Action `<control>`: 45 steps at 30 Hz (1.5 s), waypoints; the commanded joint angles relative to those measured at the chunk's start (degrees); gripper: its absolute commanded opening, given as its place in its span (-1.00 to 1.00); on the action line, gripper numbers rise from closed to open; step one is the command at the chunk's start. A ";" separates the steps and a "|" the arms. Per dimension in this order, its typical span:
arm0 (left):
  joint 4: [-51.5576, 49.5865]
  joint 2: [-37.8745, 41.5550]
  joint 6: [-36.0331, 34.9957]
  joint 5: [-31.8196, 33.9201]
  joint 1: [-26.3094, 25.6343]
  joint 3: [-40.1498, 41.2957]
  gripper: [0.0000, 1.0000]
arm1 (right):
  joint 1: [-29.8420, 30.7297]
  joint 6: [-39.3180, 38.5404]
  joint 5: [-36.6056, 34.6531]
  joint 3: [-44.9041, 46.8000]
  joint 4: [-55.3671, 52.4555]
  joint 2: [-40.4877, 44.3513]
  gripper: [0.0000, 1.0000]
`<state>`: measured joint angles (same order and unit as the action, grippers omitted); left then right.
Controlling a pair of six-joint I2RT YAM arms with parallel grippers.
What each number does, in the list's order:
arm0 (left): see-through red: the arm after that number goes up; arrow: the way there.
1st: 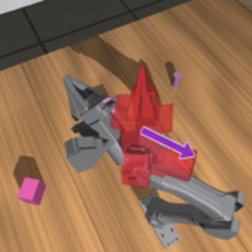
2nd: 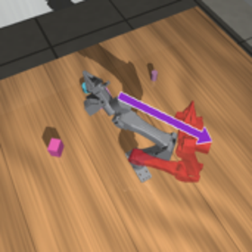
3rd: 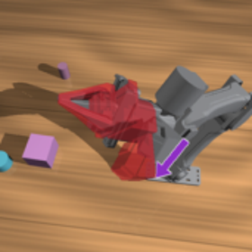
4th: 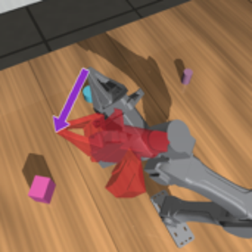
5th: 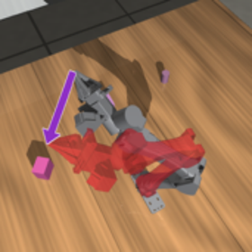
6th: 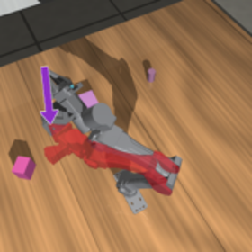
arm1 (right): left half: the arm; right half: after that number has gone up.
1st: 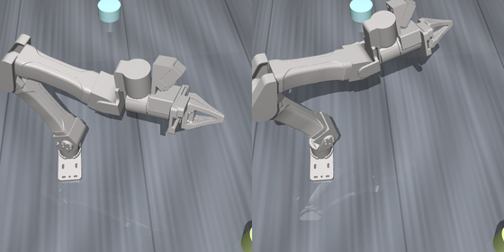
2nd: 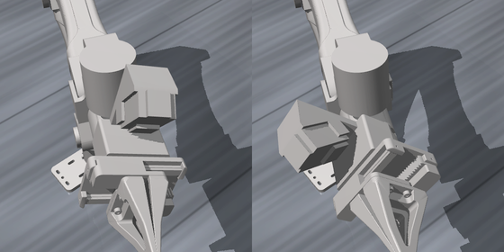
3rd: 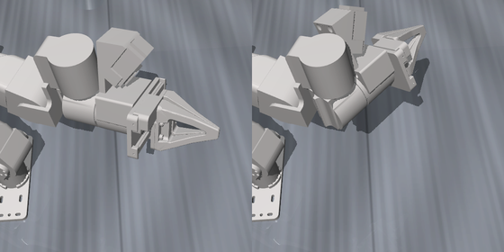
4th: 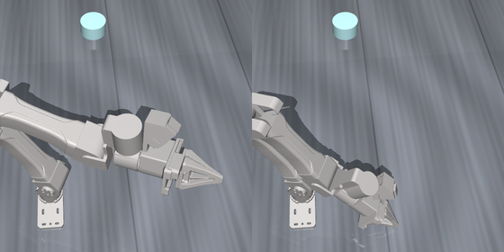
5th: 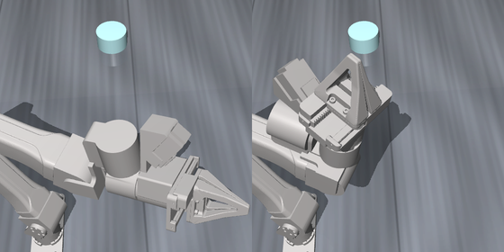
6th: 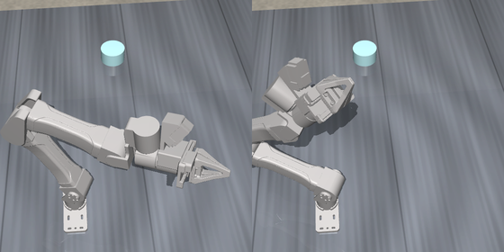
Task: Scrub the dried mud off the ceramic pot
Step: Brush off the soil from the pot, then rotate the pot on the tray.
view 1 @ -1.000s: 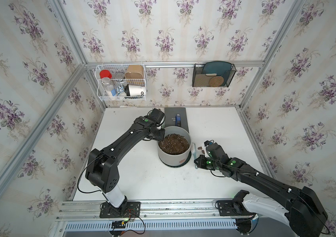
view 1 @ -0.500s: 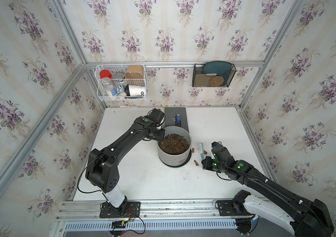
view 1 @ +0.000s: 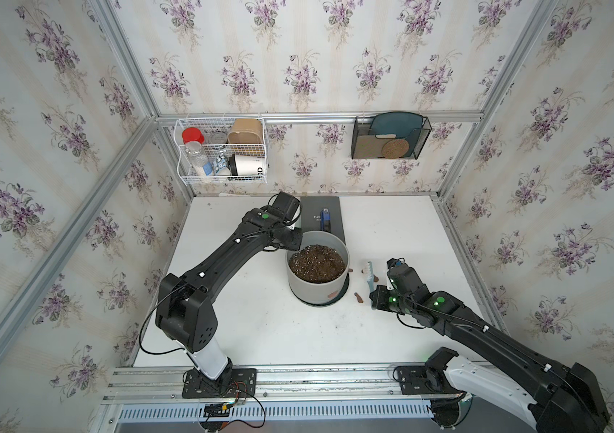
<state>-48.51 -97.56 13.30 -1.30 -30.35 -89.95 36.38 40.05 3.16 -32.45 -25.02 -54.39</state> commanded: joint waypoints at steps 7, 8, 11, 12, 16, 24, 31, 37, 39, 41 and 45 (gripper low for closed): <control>-0.12 -6.77 -1.80 -0.64 0.17 -6.13 -0.27 | 0.18 1.16 2.38 2.15 2.71 1.75 -1.00; -0.13 -6.93 -1.87 -0.59 0.18 -5.95 -0.27 | 0.18 1.17 2.38 2.39 2.69 1.95 -1.00; 0.25 -6.38 -2.05 -0.55 0.20 -4.70 -0.31 | 0.18 1.42 2.59 2.90 2.83 2.15 -1.00; 0.15 -6.15 -2.09 -0.36 0.26 -4.39 -0.35 | 0.18 1.47 2.70 2.98 2.84 2.10 -1.00; -0.88 -4.71 -2.22 1.43 0.29 -3.32 -0.54 | 0.14 1.69 2.95 3.22 3.46 2.20 -1.00; -1.64 -0.40 -1.84 3.50 0.36 0.72 -0.83 | 0.18 2.14 3.18 3.56 4.06 2.53 -1.00; -3.02 3.70 -0.68 2.68 0.37 3.11 -0.91 | 0.18 2.48 3.18 4.24 4.05 3.83 -1.00; -2.59 5.26 0.50 -0.57 0.37 5.25 -0.64 | 1.68 2.68 2.92 4.77 5.08 2.27 -1.00; -2.11 4.44 0.45 -0.31 0.39 5.05 -0.58 | 2.88 3.55 3.24 4.84 6.63 1.33 -1.00; -1.99 3.29 0.33 -0.11 0.50 3.85 -0.52 | 4.66 4.73 3.47 4.85 8.43 0.07 -1.00; -1.14 1.06 0.20 0.03 0.55 1.31 -0.43 | 8.65 6.93 1.80 4.21 11.41 -4.30 -1.00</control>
<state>-53.47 -95.44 13.56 0.43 -29.87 -87.31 43.33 44.86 6.68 -27.75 -17.50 -56.51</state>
